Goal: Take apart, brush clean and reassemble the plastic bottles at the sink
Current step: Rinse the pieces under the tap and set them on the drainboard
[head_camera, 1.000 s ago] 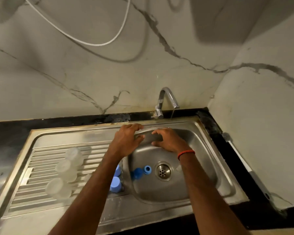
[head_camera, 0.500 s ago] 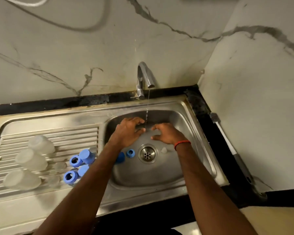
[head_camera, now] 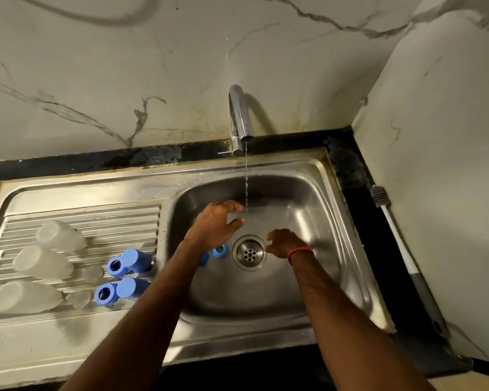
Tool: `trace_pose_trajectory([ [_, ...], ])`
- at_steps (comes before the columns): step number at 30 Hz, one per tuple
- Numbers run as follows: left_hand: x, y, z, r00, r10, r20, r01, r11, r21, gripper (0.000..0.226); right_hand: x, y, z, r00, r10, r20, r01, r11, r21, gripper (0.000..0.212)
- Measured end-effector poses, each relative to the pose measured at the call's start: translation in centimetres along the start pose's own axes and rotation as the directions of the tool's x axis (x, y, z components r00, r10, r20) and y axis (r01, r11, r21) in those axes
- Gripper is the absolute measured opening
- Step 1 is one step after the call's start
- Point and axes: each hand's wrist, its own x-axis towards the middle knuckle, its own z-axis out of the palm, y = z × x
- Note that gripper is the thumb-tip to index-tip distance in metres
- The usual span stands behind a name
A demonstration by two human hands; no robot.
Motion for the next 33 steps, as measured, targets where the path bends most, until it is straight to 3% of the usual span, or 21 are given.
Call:
trace_pose_trajectory([
  [9, 1.0, -1.2, 0.8, 0.999, -0.028, -0.025, 0.026, 0.998, -0.051, 0.037, 0.8, 1.7, 2.1, 0.994, 0.055, -0.097, -0.055, 0.998, -0.001, 0.028],
  [14, 1.2, -0.6, 1.0, 0.999, -0.034, -0.016, 0.033, 0.998, -0.058, 0.037, 0.9, 1.5, 1.9, 0.991, 0.037, -0.13, -0.036, 0.999, 0.01, 0.027],
  [17, 1.4, -0.4, 0.8, 1.0, -0.017, -0.018, 0.016, 0.998, -0.056, 0.036, 0.7, 0.7, 0.9, 0.976, 0.022, -0.215, -0.02, 1.0, 0.014, 0.021],
  [20, 1.9, -0.5, 0.2, 0.999, -0.005, -0.04, 0.002, 0.998, -0.058, 0.033, 0.9, -0.8, -1.1, 0.926, -0.015, -0.376, 0.04, 0.997, 0.059, 0.011],
  [23, 2.8, -0.5, -0.1, 0.999, -0.008, -0.044, 0.003, 0.995, -0.102, 0.032, 0.9, -3.0, -4.6, 0.821, -0.097, -0.563, 0.171, 0.982, 0.08, 0.029],
  [25, 3.5, -0.1, -0.2, 0.997, -0.042, -0.065, 0.028, 0.98, -0.199, 0.028, 0.3, -4.6, -7.2, 0.75, -0.13, -0.648, 0.285, 0.948, 0.14, 0.031],
  [26, 4.0, 0.2, -0.3, 0.993, -0.072, -0.089, 0.044, 0.961, -0.275, 0.026, -0.1, -5.4, -8.5, 0.721, -0.141, -0.679, 0.342, 0.924, 0.17, 0.021],
  [28, 4.5, 0.9, -0.6, 0.977, -0.169, -0.132, 0.088, 0.877, -0.472, 0.021, -1.2, -6.7, -10.3, 0.659, -0.166, -0.733, 0.458, 0.862, 0.216, 0.003],
  [29, 4.7, 1.2, -0.7, 0.964, -0.224, -0.143, 0.1, 0.804, -0.586, 0.019, -1.7, -7.3, -10.9, 0.634, -0.185, -0.751, 0.503, 0.836, 0.219, 0.009],
  [33, 5.3, 3.2, -1.5, 0.899, -0.432, -0.071, 0.095, 0.351, -0.931, 0.013, -2.6, -8.6, -11.6, 0.545, -0.224, -0.808, 0.591, 0.786, 0.181, 0.015],
])
